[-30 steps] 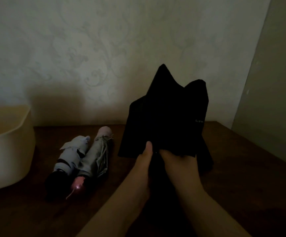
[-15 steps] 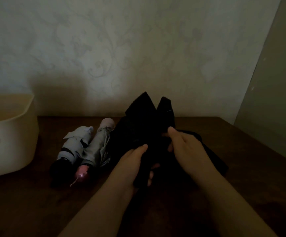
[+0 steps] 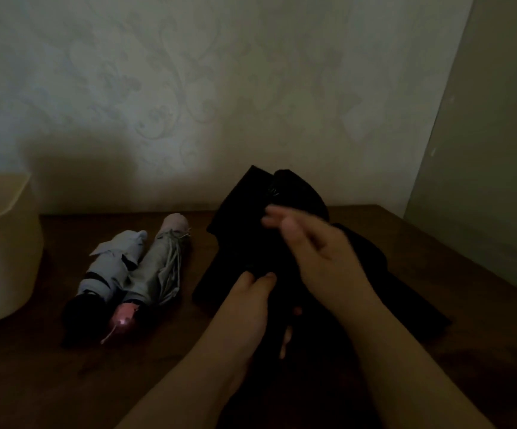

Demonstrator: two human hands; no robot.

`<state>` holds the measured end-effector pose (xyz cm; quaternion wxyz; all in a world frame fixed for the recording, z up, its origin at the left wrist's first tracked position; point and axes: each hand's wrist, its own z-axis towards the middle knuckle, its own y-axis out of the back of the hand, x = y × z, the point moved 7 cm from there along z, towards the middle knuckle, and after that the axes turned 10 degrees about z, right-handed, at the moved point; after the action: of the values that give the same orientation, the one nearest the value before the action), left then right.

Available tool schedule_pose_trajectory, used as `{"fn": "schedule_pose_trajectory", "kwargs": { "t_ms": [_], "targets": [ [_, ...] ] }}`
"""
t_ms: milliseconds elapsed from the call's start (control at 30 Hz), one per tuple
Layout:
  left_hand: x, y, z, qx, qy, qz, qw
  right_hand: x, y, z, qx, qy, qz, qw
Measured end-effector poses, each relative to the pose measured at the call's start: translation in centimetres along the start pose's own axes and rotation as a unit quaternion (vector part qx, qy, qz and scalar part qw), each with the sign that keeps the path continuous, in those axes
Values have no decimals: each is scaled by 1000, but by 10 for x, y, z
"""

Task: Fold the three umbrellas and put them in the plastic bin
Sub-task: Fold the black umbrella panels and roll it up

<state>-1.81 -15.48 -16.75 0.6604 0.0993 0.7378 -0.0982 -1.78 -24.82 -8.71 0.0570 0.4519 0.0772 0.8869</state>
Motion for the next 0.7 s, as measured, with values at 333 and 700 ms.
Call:
{"fn": "schedule_pose_trajectory", "kwargs": {
  "t_ms": [333, 700],
  "targets": [
    [-18, 5, -6, -35, -73, -7, 997, -67, 18, -17, -110, -438, 41, 891],
    [-15, -2, -7, -16, -31, 73, 997, -57, 13, -18, -219, -343, 283, 869]
  ]
}}
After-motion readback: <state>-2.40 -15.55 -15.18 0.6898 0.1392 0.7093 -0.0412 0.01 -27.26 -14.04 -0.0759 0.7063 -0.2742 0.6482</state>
